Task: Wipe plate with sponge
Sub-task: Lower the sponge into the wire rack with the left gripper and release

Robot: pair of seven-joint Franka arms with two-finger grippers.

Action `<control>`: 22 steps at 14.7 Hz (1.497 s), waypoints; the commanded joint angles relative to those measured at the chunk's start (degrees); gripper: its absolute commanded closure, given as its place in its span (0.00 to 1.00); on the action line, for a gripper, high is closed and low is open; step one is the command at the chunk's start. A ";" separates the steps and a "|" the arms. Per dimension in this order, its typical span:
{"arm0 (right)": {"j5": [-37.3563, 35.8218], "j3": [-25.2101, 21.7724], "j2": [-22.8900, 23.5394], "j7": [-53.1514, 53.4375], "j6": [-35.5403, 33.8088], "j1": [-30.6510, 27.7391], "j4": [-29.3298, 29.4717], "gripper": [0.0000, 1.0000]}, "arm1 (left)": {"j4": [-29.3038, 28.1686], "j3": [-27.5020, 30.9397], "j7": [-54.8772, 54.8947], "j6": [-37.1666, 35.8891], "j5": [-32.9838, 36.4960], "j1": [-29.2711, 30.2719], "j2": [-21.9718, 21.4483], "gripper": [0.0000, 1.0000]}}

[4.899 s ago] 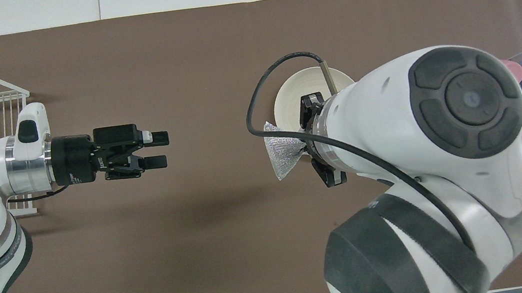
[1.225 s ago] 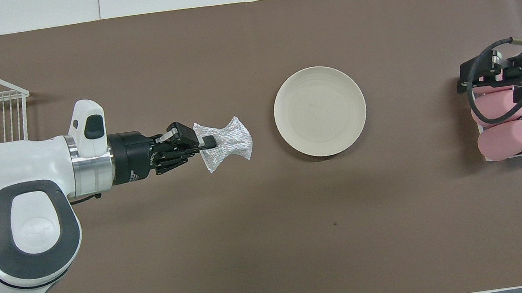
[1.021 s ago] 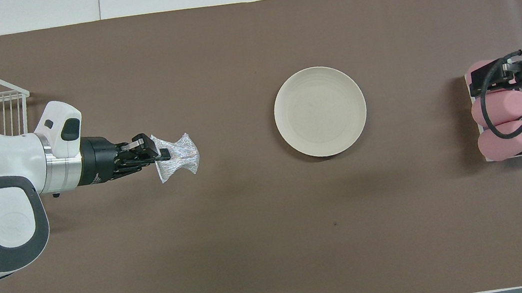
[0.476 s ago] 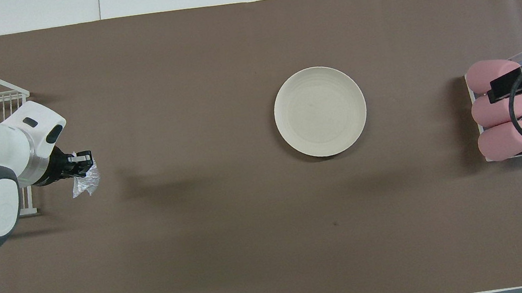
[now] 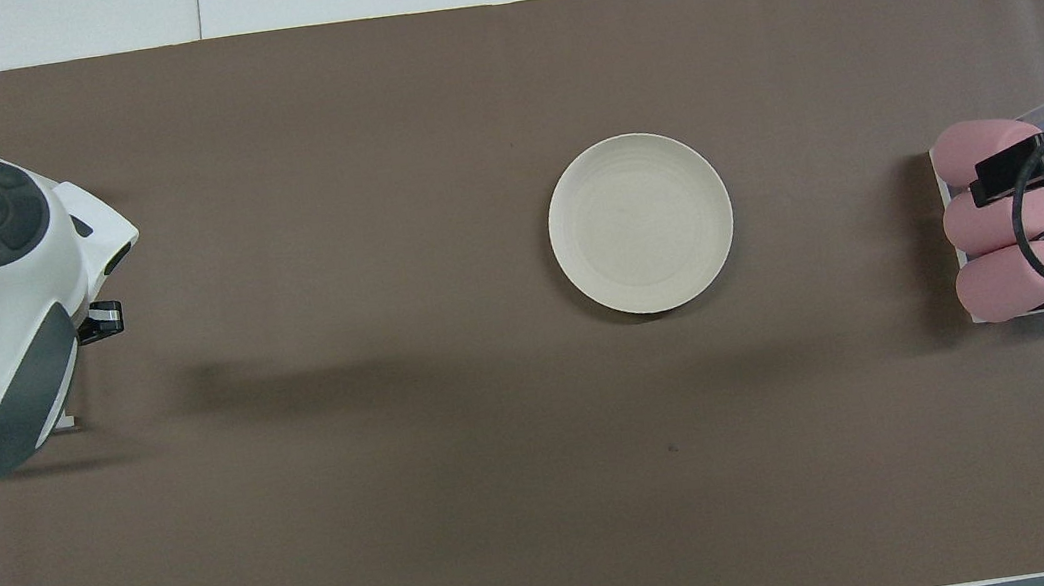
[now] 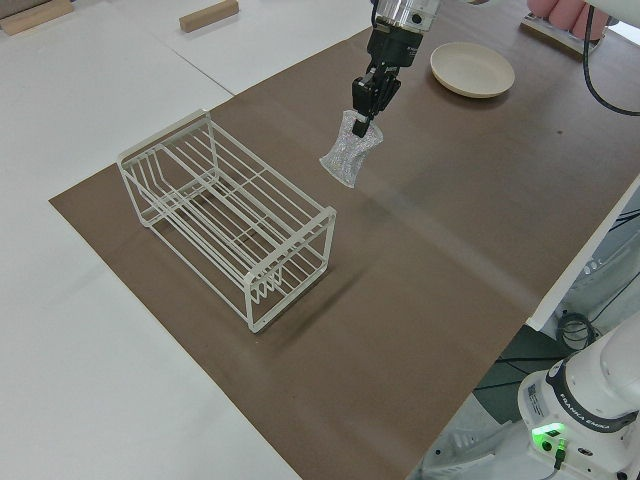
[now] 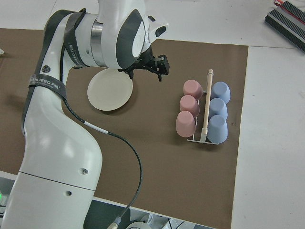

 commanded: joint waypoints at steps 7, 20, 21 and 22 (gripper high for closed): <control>-0.77 -0.30 -0.35 -0.25 1.66 -1.20 -0.91 0.00 | 4.40 0.48 -6.78 -11.88 28.97 -5.02 11.08 1.00; -0.77 -0.39 -0.44 1.17 1.66 -1.20 -0.91 0.00 | 3.61 0.57 -16.29 -1.60 30.76 1.75 18.13 1.00; -0.77 -0.39 -0.44 1.17 1.66 -1.20 -0.91 0.00 | 3.69 0.66 -16.29 -1.33 29.97 1.75 18.22 1.00; -0.77 -0.39 -0.44 1.17 1.66 -1.20 -0.91 0.00 | 3.61 0.66 -16.29 -1.24 29.79 1.75 18.13 1.00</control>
